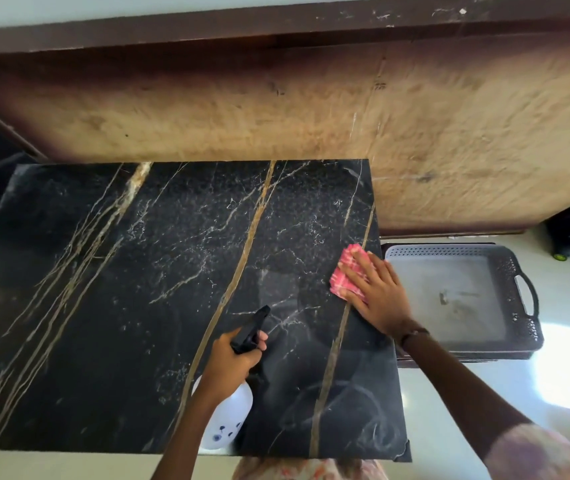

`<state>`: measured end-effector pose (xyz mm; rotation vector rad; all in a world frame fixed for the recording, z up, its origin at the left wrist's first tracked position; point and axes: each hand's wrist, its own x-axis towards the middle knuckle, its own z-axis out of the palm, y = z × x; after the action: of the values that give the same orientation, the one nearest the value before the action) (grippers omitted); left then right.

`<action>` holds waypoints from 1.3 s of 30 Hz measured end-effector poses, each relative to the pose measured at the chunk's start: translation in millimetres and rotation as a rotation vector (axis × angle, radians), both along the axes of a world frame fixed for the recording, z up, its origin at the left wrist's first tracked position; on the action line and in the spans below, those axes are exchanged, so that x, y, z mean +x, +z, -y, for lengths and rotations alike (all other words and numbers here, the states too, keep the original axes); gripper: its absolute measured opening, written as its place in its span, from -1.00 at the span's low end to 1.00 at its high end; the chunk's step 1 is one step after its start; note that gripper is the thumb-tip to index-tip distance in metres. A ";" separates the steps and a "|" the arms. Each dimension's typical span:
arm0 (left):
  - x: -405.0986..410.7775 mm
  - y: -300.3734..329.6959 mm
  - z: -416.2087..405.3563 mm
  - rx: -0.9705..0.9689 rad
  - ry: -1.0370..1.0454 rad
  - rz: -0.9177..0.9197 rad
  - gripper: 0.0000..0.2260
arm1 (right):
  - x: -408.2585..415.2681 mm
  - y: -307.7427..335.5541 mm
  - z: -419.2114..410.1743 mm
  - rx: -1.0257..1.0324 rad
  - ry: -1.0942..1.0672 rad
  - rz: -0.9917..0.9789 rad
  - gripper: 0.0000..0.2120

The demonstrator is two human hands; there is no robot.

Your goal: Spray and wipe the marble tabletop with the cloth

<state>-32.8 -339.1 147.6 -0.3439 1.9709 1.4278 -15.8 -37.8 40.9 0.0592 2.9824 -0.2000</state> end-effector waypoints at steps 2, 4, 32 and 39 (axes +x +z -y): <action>1.7 0.8 3.9 0.024 0.019 0.010 -0.80 | -28.5 3.3 32.2 0.013 -0.028 -0.002 -0.47; 3.3 -0.4 8.8 0.024 0.039 0.020 -0.80 | -45.1 5.0 71.6 0.019 0.018 0.006 -0.44; 42.7 0.8 64.8 0.068 0.038 -0.036 -0.80 | 58.4 -5.2 156.6 -0.007 0.448 -0.025 -0.47; 50.4 4.9 67.3 0.070 -0.002 -0.044 -0.82 | 51.8 2.2 70.1 0.008 -0.062 0.007 -0.47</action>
<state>17.6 -406.3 152.6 -0.2816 1.9492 1.5112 36.0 -107.8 43.1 0.1537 2.9767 -0.1940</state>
